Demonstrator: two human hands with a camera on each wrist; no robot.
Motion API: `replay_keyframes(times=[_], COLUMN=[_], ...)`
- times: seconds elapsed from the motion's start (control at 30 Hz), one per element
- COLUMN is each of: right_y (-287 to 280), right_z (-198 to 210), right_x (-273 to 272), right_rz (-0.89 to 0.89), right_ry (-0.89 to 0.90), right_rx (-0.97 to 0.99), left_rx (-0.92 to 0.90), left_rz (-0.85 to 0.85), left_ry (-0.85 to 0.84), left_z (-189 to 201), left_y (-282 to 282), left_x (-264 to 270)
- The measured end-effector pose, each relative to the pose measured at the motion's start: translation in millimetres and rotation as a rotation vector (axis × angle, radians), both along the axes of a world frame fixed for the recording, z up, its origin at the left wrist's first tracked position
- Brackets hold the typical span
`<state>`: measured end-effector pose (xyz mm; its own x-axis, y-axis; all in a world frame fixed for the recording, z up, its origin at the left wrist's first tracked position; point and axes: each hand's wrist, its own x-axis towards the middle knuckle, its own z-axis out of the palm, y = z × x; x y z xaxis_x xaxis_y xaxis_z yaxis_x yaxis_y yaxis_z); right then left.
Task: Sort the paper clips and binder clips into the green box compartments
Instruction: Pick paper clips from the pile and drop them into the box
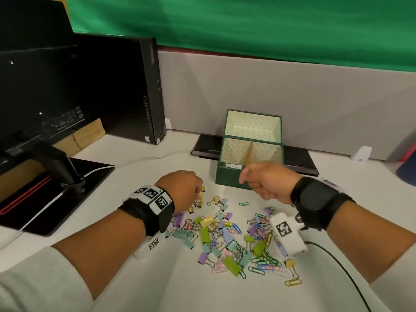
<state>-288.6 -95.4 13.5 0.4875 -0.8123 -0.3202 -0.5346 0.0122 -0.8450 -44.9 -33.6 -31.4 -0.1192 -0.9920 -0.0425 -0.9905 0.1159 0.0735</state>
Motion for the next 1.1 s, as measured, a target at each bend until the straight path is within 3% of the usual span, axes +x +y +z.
replay_keyframes(times=[0.07,0.13,0.33,0.47,0.53,0.67,0.73,0.8,0.9,0.93,1.0,1.1], right_y=[2.2,3.5,2.4,3.2,3.1,3.9,6.8,12.4,26.2,30.3,38.9,44.1], right_z=[-7.3,-16.5,-26.2,-20.5,-16.5,-14.4,-14.5,-13.7,-13.0,-15.7,-19.8,-23.9], right_x=[5.7,11.3,22.7,13.9,8.5,-1.5,-1.6,6.5,20.8,25.5,30.5,32.9], right_rz=[0.251,0.372,0.430,0.456,0.377,0.029,0.005,0.063,0.380,0.490,0.577,0.577], right_ry=[0.523,0.738,0.860,0.862,0.685,-0.355,-0.519,-0.347,0.400,0.549,0.658,0.677], right_rx=[-0.407,-0.548,-0.512,-0.436,-0.324,0.347,0.454,0.339,-0.294,-0.440,-0.515,-0.589], left_rx=[-0.006,-0.019,-0.052,0.058,0.094,0.071,0.070,0.115,0.162,0.165,0.152,0.130], left_rz=[-0.014,-0.004,0.054,-0.071,-0.117,-0.139,-0.138,-0.128,-0.163,-0.157,-0.121,-0.077], left_ry=[-0.012,-0.009,0.107,0.130,0.105,0.104,0.131,0.128,0.062,0.056,0.073,0.098], left_z=[2.0,4.6,11.2,3.2,0.9,-2.7,-2.5,-0.2,0.9,0.0,-1.6,-1.6], left_y=[1.2,3.1,15.0,33.1,41.5,51.8,54.2,55.8,55.9,55.7,55.0,54.5], left_x=[0.0,-1.2,-4.1,4.4,9.2,12.7,11.6,10.4,9.6,9.7,11.6,13.1])
